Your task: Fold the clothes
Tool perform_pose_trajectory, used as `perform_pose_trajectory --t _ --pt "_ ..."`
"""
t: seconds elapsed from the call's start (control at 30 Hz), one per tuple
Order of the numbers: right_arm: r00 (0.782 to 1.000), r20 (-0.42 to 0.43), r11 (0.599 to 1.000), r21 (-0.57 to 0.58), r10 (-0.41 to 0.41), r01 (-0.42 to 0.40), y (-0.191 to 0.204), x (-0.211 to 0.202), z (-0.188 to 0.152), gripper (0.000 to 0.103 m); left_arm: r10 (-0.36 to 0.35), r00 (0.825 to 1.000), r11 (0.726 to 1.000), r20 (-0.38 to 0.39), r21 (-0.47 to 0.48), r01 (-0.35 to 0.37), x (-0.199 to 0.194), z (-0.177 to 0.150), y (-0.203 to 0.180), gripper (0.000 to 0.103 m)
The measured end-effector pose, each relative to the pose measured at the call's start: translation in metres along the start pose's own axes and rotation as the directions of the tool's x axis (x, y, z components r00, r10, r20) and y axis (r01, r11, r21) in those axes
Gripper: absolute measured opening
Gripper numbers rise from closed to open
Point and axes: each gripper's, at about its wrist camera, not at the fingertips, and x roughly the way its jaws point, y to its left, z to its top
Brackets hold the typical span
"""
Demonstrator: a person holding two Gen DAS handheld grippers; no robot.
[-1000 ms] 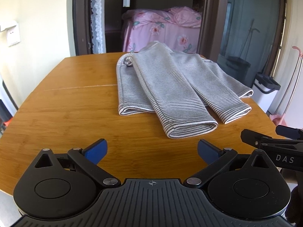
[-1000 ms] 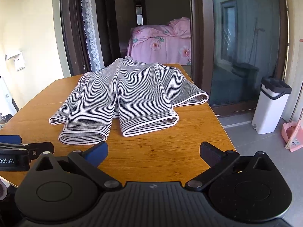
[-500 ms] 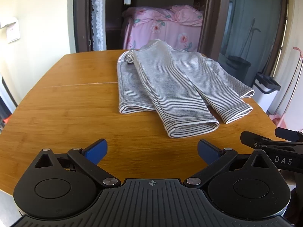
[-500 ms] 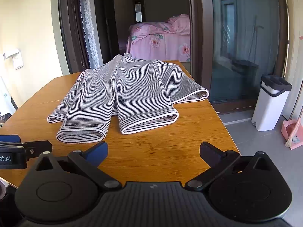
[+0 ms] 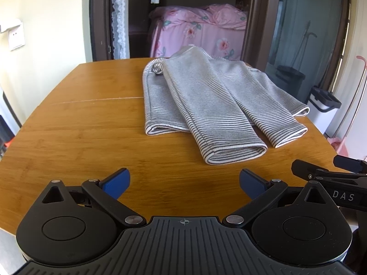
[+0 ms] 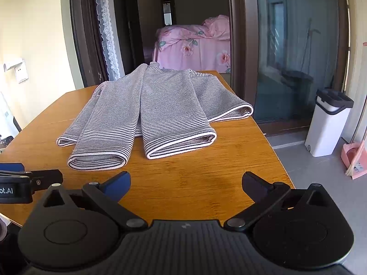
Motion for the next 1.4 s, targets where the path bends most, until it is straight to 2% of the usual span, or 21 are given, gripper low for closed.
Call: perform_pose_trajectory --t 1.4 --pt "1.0 -0.017 1.0 0.007 -0.003 0.003 0.0014 0.0027 -0.0048 0.103 0.005 1.0 1.0 -0.027 -0.004 -0.005 0.002 -0.0016 -0.0036 0.103"
